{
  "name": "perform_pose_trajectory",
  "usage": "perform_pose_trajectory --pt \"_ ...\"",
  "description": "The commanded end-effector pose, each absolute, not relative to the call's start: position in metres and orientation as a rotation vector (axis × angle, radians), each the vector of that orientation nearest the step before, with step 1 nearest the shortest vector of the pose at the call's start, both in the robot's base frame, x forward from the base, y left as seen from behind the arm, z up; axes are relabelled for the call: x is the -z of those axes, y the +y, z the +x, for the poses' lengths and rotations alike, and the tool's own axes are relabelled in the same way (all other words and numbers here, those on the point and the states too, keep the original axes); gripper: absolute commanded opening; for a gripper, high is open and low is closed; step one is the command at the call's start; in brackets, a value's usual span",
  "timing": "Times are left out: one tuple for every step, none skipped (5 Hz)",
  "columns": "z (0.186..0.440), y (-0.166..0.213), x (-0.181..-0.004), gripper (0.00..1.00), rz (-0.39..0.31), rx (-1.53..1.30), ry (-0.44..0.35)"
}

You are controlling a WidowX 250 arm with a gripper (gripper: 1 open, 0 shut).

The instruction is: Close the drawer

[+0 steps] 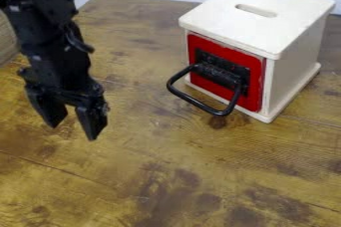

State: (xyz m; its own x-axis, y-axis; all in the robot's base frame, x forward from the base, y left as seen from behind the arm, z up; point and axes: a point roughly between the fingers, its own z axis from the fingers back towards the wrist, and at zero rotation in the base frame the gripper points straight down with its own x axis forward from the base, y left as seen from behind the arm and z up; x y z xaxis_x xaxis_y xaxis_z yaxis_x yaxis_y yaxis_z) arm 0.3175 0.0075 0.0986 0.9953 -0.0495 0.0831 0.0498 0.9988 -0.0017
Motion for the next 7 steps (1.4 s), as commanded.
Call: perform_pose_trajectory --pt "0.319 0.008 -0.137 1.00 -0.003 0.086 -0.155" --pt "0.323 0.009 -0.162 1.00 0.002 0.118 -0.192" --pt "0.324 0.006 -0.162 1.00 -0.001 0.145 -0.192" --pt "0.323 0.018 -0.144 1.00 -0.004 0.175 -0.187" --pt "0.319 0.030 -0.124 1.00 -0.012 0.202 -0.151" --pt "0.317 0.026 -0.142 1.00 0.000 0.120 -0.144" --pt "0.321 0.020 -0.161 1.00 0.015 0.132 -0.186"
